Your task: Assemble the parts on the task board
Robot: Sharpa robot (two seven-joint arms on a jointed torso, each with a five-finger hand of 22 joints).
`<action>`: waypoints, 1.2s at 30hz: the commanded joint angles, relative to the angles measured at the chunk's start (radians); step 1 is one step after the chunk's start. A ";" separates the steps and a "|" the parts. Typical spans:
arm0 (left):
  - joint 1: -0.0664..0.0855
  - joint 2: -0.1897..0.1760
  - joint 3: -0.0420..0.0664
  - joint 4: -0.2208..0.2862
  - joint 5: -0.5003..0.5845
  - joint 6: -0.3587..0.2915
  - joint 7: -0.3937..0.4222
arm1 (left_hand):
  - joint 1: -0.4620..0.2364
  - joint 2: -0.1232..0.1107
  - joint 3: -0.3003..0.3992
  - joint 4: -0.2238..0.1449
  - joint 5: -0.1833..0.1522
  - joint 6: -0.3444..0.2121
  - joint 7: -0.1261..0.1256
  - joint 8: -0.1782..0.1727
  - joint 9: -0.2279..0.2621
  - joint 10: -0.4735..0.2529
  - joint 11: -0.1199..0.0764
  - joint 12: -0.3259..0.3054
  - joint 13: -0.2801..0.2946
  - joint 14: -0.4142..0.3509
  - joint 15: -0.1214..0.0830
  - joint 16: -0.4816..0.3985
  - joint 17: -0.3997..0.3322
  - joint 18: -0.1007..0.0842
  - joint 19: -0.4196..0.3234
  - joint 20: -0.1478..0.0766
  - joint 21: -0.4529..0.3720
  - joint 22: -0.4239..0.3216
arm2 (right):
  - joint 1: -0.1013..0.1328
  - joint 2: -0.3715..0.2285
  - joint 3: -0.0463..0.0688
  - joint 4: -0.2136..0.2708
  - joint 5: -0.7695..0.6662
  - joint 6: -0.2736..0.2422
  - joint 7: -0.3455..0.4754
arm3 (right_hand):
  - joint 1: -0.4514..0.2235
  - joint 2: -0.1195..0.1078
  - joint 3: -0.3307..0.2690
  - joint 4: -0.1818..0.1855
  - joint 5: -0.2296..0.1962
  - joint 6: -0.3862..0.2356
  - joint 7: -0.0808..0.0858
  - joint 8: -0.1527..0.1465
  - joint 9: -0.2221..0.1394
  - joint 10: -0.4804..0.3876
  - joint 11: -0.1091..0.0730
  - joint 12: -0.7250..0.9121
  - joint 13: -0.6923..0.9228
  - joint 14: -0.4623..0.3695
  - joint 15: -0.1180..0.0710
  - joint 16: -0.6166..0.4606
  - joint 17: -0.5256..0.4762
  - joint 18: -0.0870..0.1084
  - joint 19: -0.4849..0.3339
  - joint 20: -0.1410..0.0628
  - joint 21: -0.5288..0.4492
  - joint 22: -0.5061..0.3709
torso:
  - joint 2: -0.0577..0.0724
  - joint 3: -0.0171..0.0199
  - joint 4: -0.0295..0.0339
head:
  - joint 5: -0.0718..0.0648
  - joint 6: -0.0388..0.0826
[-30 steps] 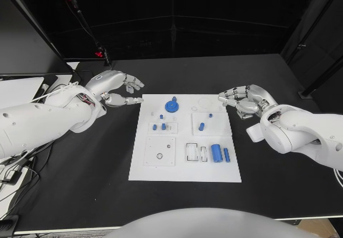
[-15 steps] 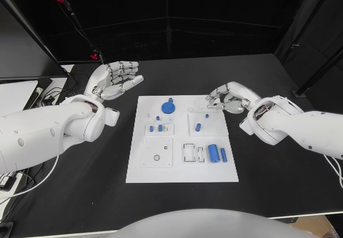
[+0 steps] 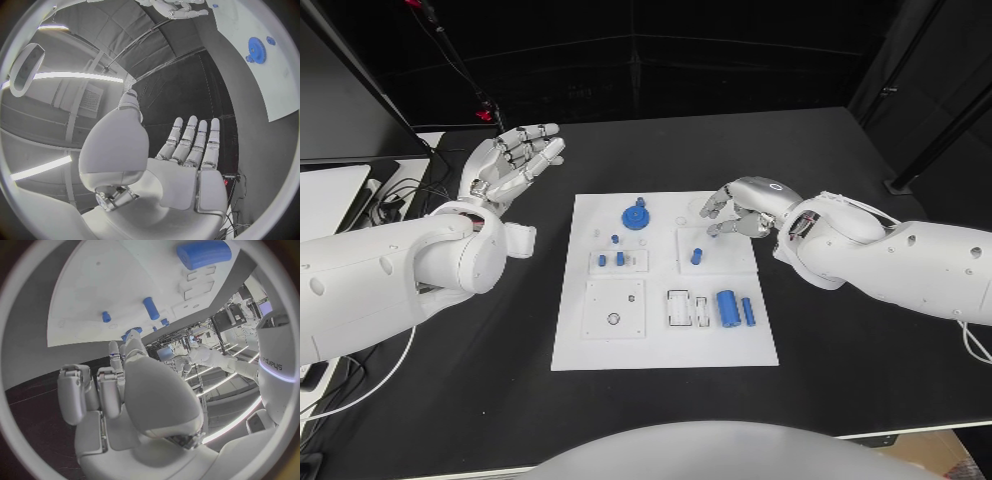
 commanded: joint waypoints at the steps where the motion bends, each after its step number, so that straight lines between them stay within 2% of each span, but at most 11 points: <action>1: 0.001 -0.004 0.001 0.006 0.033 0.019 0.174 | 0.000 0.011 0.007 0.002 -0.006 -0.011 0.137 0.013 0.003 -0.009 0.000 0.013 0.003 -0.008 -0.001 0.010 -0.002 -0.008 0.008 -0.003 0.000 -0.003 | 0.001 0.003 0.001 -0.001 -0.096 0.047 -0.076 | 0.006 0.000 0.005 0.001 -0.004 0.006 -0.002 -0.008 -0.002 0.006 -0.001 -0.007 -0.006 0.105 -0.005 0.002 0.263 -0.004 0.078 -0.005 0.005 0.246 | 0.001 -0.0011 -0.0003 | 0.001 -0.002; 2: 0.001 -0.006 0.001 0.007 0.033 0.019 0.173 | 0.000 0.011 0.007 0.002 -0.006 -0.011 0.137 0.013 0.003 -0.009 0.000 0.013 0.003 -0.008 -0.001 0.010 -0.002 -0.008 0.008 -0.003 0.000 -0.003 | 0.001 0.005 0.001 -0.002 -0.102 0.062 -0.085 | 0.003 -0.001 0.005 0.001 -0.004 0.005 -0.001 -0.012 -0.002 0.007 -0.001 -0.011 -0.010 0.105 -0.005 0.002 0.263 -0.004 0.078 -0.006 0.004 0.246 | 0.001 -0.0008 -0.0012 | 0.001 -0.003; 4: 0.001 -0.007 0.001 0.008 0.034 0.020 0.172 | 0.002 0.014 0.010 0.002 -0.010 -0.033 0.137 0.049 0.011 -0.031 0.001 0.049 0.011 -0.021 0.000 0.035 -0.009 -0.008 0.011 -0.003 0.000 -0.012 | 0.000 0.007 0.001 -0.003 -0.112 0.075 -0.093 | 0.003 -0.001 0.006 0.001 -0.004 0.003 -0.001 -0.016 -0.003 0.009 -0.001 -0.013 -0.014 0.105 -0.005 0.002 0.263 -0.004 0.078 -0.006 0.004 0.246 | 0.001 -0.0007 -0.0009 | 0.001 -0.003; 7: 0.001 -0.007 0.001 0.008 0.034 0.022 0.175 | 0.003 0.010 0.006 0.003 0.002 -0.056 0.137 0.073 0.015 -0.059 0.003 0.072 0.014 -0.029 0.001 0.052 -0.016 -0.009 0.018 -0.003 0.001 -0.014 | 0.000 0.013 0.000 -0.004 -0.128 0.092 -0.113 | 0.003 -0.002 0.006 0.001 -0.004 0.002 -0.003 -0.021 -0.003 0.010 -0.002 -0.019 -0.020 0.105 -0.006 0.002 0.263 -0.003 0.077 -0.007 0.003 0.245 | 0.001 -0.0008 -0.0007 | 0.001 -0.004; 8: 0.001 -0.007 0.001 0.008 0.034 0.024 0.177 | 0.002 0.003 0.003 0.002 0.004 -0.061 0.139 0.075 0.015 -0.064 0.004 0.073 0.013 -0.031 0.001 0.054 -0.017 -0.009 0.019 -0.003 0.002 -0.013 | 0.000 0.016 0.000 -0.005 -0.132 0.100 -0.124 | 0.003 -0.002 0.007 0.001 -0.004 0.002 -0.002 -0.022 -0.003 0.009 -0.003 -0.021 -0.022 0.105 -0.007 0.002 0.263 -0.003 0.076 -0.007 0.001 0.245 | 0.001 -0.0008 -0.0013 | 0.001 -0.005; 13: 0.001 -0.006 0.001 0.006 0.034 0.028 0.178 | 0.003 0.008 0.005 0.002 0.012 -0.075 0.139 0.089 0.017 -0.080 0.005 0.087 0.015 -0.035 0.002 0.063 -0.022 -0.009 0.025 -0.003 0.003 -0.011 | -0.001 0.029 0.000 -0.008 -0.150 0.137 -0.169 | 0.002 -0.001 0.010 0.001 -0.004 -0.004 -0.002 -0.033 -0.003 0.007 -0.002 -0.032 -0.033 0.105 -0.006 0.002 0.263 -0.001 0.072 -0.009 -0.005 0.242 | 0.000 -0.0005 -0.0005 | 0.000 -0.005; 17: 0.001 -0.005 0.001 0.005 0.034 0.027 0.178 | 0.005 0.014 0.011 0.002 0.012 -0.083 0.140 0.102 0.019 -0.088 0.005 0.101 0.017 -0.037 0.002 0.071 -0.027 -0.009 0.028 -0.003 0.003 -0.013 | -0.002 0.037 0.000 -0.009 -0.176 0.159 -0.197 | 0.003 -0.002 0.015 0.001 -0.004 -0.015 -0.013 -0.046 -0.004 0.014 -0.001 -0.038 -0.042 0.105 -0.005 0.002 0.263 0.001 0.068 -0.009 -0.010 0.240 | 0.001 0.0001 -0.0012 | 0.001 -0.004; 20: 0.001 -0.004 0.001 0.003 0.034 0.026 0.177 | 0.005 0.021 0.016 0.002 0.014 -0.087 0.140 0.113 0.021 -0.092 0.005 0.113 0.019 -0.037 0.002 0.078 -0.030 -0.010 0.028 -0.003 0.003 -0.014 | -0.003 0.040 0.000 -0.010 -0.185 0.166 -0.206 | 0.002 0.000 0.017 0.001 -0.004 -0.012 -0.014 -0.048 -0.003 0.022 -0.003 -0.039 -0.046 0.105 -0.006 0.002 0.263 0.001 0.068 -0.010 -0.010 0.240 | 0.000 -0.0001 0.0007 | 0.002 -0.005; 25: 0.001 -0.004 0.001 0.003 0.034 0.025 0.175 | 0.004 0.030 0.023 0.001 0.012 -0.093 0.140 0.126 0.022 -0.097 0.005 0.128 0.021 -0.038 0.002 0.087 -0.036 -0.009 0.034 -0.003 0.004 -0.009 | -0.003 0.049 0.000 -0.012 -0.194 0.180 -0.219 | 0.002 0.003 0.022 0.001 -0.004 0.000 -0.012 -0.049 0.000 0.040 -0.009 -0.041 -0.052 0.105 -0.010 0.002 0.263 0.001 0.068 -0.012 -0.011 0.240 | 0.000 -0.0007 -0.0021 | 0.006 -0.006; 29: 0.001 -0.004 0.001 0.003 0.034 0.026 0.173 | 0.005 0.044 0.034 0.001 0.011 -0.102 0.140 0.143 0.023 -0.106 0.005 0.146 0.022 -0.039 0.002 0.097 -0.044 -0.009 0.039 -0.003 0.006 -0.012 | -0.004 0.055 0.000 -0.015 -0.197 0.197 -0.232 | 0.008 0.006 0.027 0.001 -0.004 0.001 -0.017 -0.053 -0.001 0.048 -0.014 -0.047 -0.057 0.105 -0.013 0.002 0.263 0.002 0.066 -0.016 -0.014 0.238 | 0.001 -0.0006 -0.0009 | 0.005 -0.003; 36: 0.001 -0.005 0.001 0.005 0.034 0.029 0.168 | 0.005 0.053 0.041 0.001 0.010 -0.108 0.140 0.155 0.024 -0.113 0.005 0.160 0.022 -0.039 0.001 0.106 -0.050 -0.008 0.042 -0.003 0.007 -0.014 | -0.004 0.066 0.000 -0.020 -0.211 0.212 -0.243 | 0.010 0.011 0.033 0.002 -0.004 0.032 -0.015 -0.047 0.003 0.081 -0.025 -0.050 -0.059 0.105 -0.023 0.002 0.263 0.002 0.066 -0.024 -0.015 0.238 | 0.001 -0.0003 -0.0014 | 0.008 -0.003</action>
